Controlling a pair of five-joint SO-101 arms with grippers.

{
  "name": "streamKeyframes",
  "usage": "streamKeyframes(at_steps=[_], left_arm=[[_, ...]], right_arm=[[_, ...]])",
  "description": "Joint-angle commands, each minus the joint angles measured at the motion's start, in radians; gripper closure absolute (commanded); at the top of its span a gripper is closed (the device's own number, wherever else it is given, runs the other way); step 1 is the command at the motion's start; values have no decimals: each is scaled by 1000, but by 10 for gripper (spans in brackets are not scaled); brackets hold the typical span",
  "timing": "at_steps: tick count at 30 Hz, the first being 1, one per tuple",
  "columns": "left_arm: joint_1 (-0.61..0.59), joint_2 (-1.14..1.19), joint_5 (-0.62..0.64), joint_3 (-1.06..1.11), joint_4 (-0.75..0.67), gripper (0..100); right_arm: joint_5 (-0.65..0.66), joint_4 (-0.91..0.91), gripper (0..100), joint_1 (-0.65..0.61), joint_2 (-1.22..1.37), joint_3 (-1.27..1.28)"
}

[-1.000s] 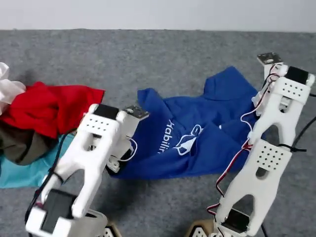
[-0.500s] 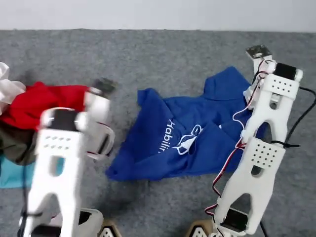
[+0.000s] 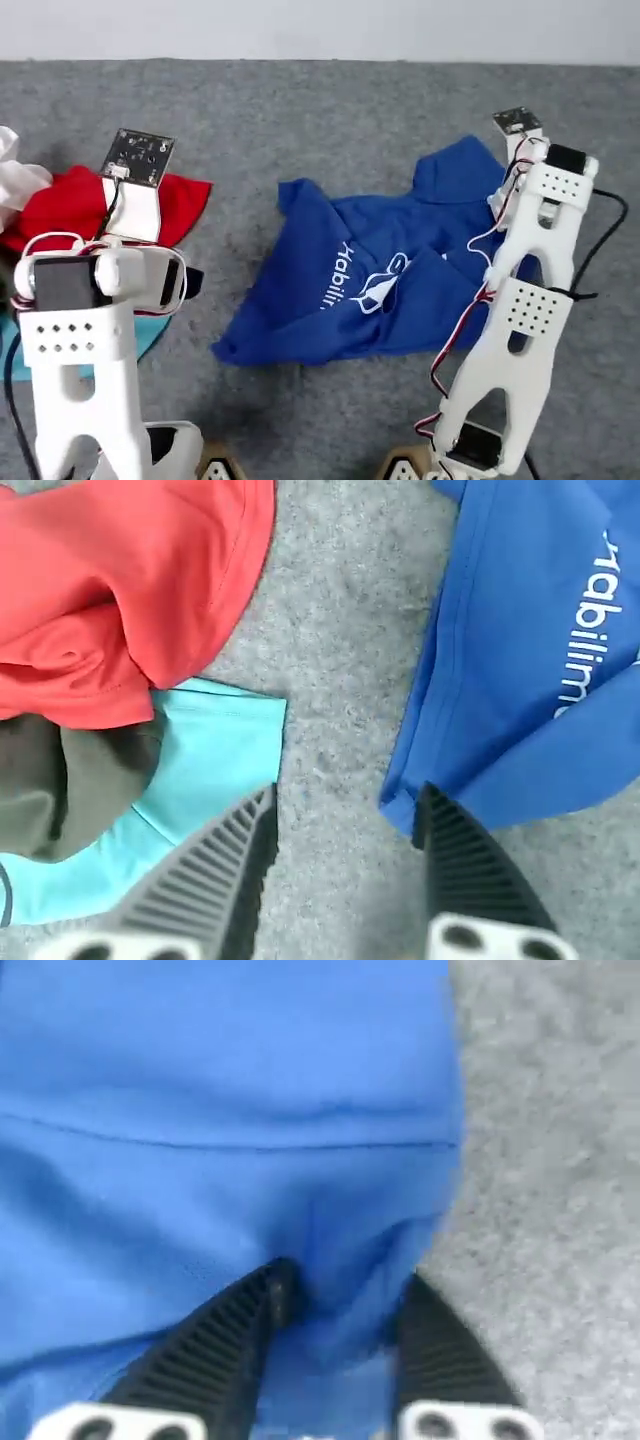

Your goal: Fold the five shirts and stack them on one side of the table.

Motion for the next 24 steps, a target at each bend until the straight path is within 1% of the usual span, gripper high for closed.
streamKeyframes(at_steps=[1, 2, 7, 11, 17, 19, 22, 23, 24], left_arm=[[-2, -20, -9, -35, 35, 783], [-2, -20, -9, -35, 35, 783], [-2, -20, -9, -35, 35, 783], [-2, -20, -9, -35, 35, 783], [-2, -20, -5, -35, 35, 783], [-2, -20, -5, -35, 35, 783], [-2, -20, -5, -35, 35, 783], [-2, -20, -5, -35, 35, 783], [0, -20, -5, -35, 35, 783]], right_arm=[[-2, -7, 978, -4, 2, -74], [-2, -7, 993, 4, 4, -97], [-2, -8, 991, 50, 5, -233], [-2, -8, 991, 110, 5, -315], [-6, -25, 988, 191, 7, -353], [-8, -15, 946, 200, 7, -353], [-23, 47, 786, 185, -2, -354], [-46, 59, 742, 179, -7, -358], [-66, 76, 719, 174, -15, -368]])
